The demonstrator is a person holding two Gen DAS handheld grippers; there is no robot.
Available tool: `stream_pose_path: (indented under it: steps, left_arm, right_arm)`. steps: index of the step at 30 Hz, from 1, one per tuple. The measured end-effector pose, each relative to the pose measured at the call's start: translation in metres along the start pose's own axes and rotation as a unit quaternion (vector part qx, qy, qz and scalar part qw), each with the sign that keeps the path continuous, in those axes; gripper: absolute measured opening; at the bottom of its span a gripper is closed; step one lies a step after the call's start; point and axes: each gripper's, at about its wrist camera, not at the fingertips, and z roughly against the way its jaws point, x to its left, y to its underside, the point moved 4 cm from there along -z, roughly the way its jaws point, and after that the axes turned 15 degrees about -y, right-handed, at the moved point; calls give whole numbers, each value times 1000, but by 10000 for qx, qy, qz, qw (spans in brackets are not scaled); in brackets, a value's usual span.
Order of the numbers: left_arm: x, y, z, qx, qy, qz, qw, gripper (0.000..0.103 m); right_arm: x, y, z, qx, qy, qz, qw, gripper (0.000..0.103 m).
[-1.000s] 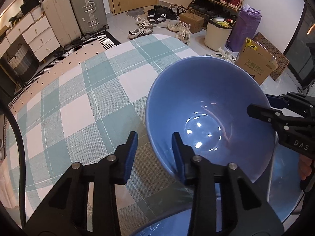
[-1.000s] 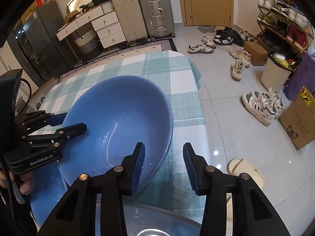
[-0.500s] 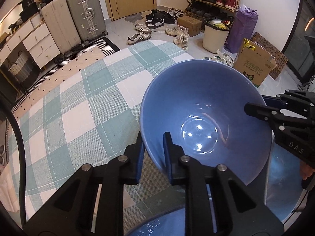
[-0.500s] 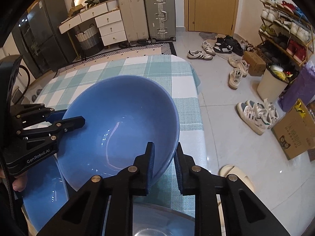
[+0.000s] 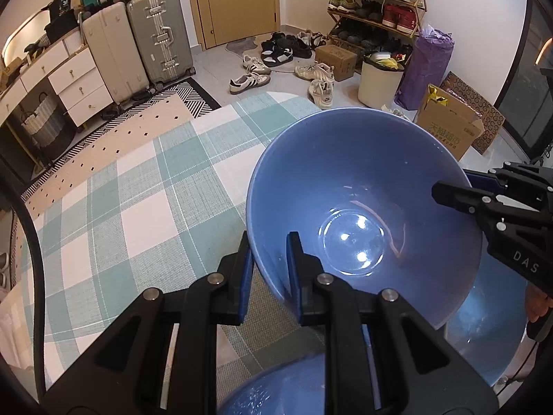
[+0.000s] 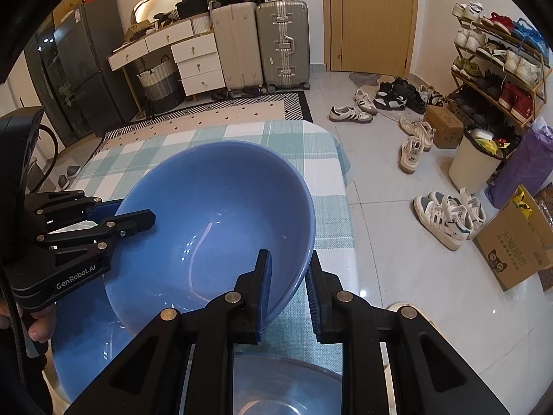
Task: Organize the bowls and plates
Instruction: 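Lift the darker blue bowl with both grippers over the lighter blue bowl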
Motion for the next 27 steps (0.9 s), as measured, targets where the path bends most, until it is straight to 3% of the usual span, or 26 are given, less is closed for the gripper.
stream_pose_path:
  steps: [27]
  left_arm:
    - [19,24,126,-645,-331,197,9972,16]
  right_arm:
    - [63,5,73,-493,3,403,9980,20]
